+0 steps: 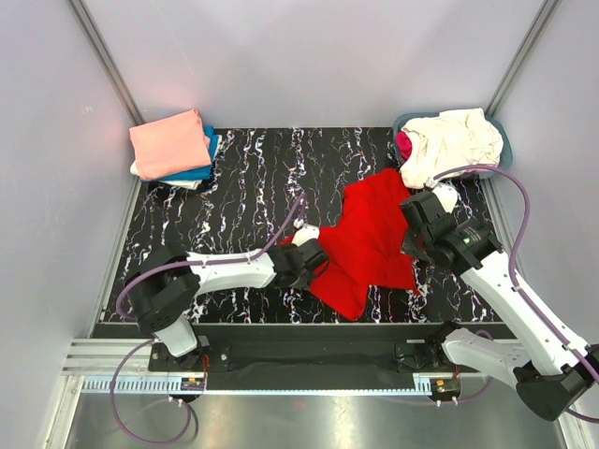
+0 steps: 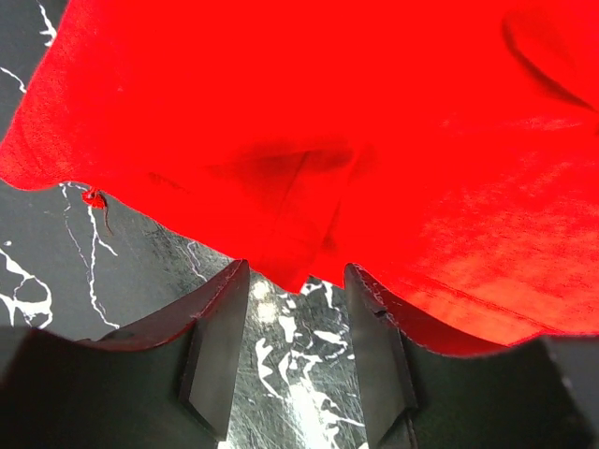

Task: Fold and stack the t-shirts
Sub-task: Flatten the tshirt out

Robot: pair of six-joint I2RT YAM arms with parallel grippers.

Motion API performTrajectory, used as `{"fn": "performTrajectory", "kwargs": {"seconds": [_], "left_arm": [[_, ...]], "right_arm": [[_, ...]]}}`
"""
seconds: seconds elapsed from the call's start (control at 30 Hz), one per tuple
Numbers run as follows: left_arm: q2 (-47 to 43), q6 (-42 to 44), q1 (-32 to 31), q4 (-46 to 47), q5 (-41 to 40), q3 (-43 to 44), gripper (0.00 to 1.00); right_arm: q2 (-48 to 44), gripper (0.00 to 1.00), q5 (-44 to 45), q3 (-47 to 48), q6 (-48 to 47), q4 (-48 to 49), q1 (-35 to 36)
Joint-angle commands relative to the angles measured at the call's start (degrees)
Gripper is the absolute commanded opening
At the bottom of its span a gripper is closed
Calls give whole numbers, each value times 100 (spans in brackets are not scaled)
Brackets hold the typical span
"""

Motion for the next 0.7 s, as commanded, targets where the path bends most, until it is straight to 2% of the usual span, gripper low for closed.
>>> {"fn": "performTrajectory", "kwargs": {"seconds": [0.0, 0.5, 0.6, 0.67], "left_arm": [[88, 31, -22, 199, -239, 34, 49], [246, -13, -22, 120, -380, 122, 38], [185, -74, -22, -73, -467, 218, 38], [115, -109, -22, -135, -564, 227, 45]], "right_arm": [[-106, 0, 7, -15, -69, 146, -65], [-107, 0, -80, -94, -86, 163, -83], [-107, 0, -107, -94, -95, 163, -74], [-107, 0, -107, -94, -104, 155, -83]]}}
